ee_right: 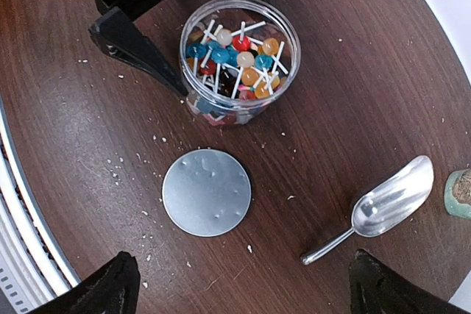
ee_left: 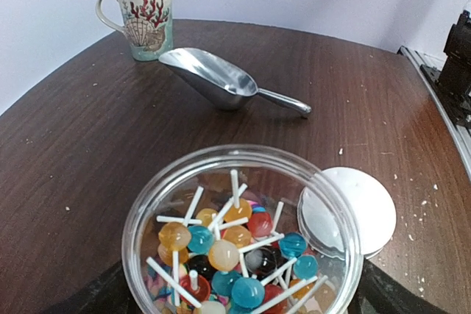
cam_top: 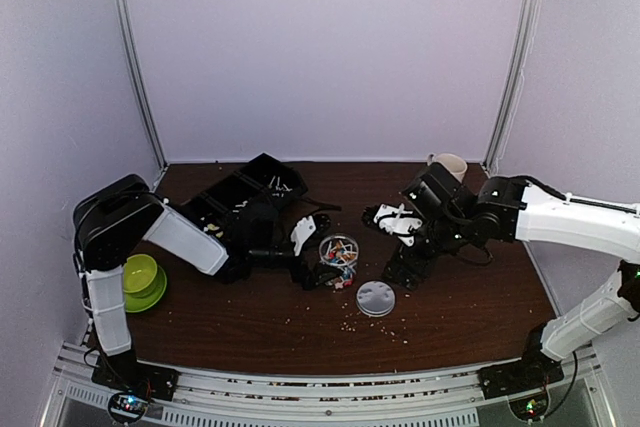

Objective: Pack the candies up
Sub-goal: Move the packing box to the center of the board, then pick up the box lid from the center of the board.

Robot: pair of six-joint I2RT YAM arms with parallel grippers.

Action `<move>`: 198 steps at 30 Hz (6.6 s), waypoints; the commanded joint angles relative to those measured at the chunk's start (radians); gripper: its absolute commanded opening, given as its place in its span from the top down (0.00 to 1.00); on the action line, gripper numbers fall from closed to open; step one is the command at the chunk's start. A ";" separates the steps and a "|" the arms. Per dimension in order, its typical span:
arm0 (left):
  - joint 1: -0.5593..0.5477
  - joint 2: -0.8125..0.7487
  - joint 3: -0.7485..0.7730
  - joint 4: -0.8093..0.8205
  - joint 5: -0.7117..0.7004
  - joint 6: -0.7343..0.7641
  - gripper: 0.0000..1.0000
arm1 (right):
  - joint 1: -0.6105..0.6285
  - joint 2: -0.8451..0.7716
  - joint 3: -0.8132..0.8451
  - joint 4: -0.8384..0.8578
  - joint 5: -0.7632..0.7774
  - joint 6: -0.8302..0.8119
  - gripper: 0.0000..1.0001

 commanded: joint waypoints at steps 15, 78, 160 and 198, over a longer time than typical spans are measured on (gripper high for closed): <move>0.008 0.214 -0.148 0.603 -0.071 -0.115 0.02 | -0.013 0.134 -0.047 0.088 0.018 0.131 0.00; 0.035 0.357 -0.073 0.698 0.040 -0.181 0.16 | 0.044 0.451 0.052 0.102 0.044 0.272 0.00; 0.073 0.350 -0.147 0.781 -0.141 -0.209 0.15 | 0.002 0.384 -0.110 0.285 -0.046 0.330 0.01; 0.030 0.383 -0.026 0.635 0.135 -0.160 0.16 | -0.001 0.064 -0.001 0.055 -0.005 0.208 0.10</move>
